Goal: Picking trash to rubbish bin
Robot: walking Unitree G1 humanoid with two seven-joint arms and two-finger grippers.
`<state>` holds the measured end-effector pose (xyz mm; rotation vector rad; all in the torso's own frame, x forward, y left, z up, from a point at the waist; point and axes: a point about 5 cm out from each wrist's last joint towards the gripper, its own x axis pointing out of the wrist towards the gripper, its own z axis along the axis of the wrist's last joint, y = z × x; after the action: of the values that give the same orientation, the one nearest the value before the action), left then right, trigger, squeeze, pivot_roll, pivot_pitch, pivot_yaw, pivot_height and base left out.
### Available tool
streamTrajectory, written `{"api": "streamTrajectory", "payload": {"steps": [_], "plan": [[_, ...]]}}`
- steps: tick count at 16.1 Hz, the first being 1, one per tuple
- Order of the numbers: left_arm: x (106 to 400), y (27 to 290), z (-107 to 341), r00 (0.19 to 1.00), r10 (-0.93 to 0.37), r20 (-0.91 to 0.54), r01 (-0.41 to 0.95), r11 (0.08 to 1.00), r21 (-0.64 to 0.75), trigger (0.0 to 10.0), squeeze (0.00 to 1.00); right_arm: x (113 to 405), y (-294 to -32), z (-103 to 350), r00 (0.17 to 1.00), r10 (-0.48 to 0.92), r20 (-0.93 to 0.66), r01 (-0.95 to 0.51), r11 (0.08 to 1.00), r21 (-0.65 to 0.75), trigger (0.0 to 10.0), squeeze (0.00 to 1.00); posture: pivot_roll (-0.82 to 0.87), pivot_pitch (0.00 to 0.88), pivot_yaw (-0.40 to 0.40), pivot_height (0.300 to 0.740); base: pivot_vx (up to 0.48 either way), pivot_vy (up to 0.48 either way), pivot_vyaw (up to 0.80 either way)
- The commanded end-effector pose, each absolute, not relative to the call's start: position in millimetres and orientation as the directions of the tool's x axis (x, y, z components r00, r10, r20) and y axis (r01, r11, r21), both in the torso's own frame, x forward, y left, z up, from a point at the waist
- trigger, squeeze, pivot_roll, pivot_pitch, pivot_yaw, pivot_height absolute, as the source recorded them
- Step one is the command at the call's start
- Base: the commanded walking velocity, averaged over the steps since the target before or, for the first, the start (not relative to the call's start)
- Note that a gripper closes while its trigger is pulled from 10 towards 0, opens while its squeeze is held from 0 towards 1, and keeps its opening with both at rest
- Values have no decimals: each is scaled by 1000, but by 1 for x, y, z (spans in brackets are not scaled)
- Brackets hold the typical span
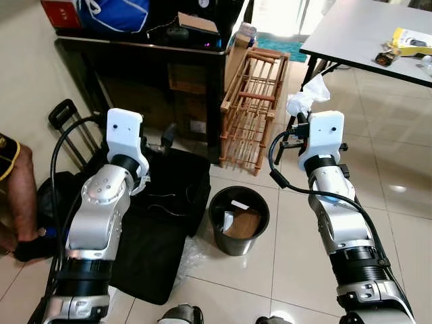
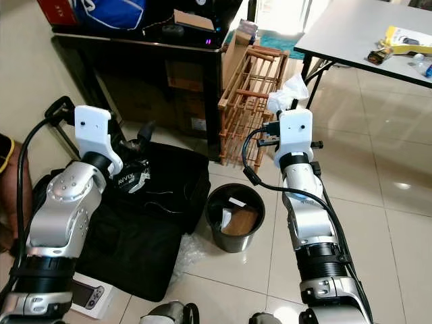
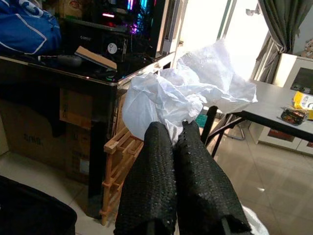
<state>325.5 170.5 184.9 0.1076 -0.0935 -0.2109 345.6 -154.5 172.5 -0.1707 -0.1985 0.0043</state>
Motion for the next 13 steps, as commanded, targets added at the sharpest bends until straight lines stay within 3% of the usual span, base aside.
{"api": "streamTrajectory", "payload": {"steps": [1,13], "plan": [[324,166,189,965,-240,103,227,966,123,10000,0,347,-158,173,981,8,192,24,986,-165,10000,0,93,110,37,740,0,0,0],[325,165,186,965,-245,88,235,965,118,10000,0,348,-155,174,980,23,195,14,983,-185,10000,0,93,106,36,740,0,-462,0]]}}
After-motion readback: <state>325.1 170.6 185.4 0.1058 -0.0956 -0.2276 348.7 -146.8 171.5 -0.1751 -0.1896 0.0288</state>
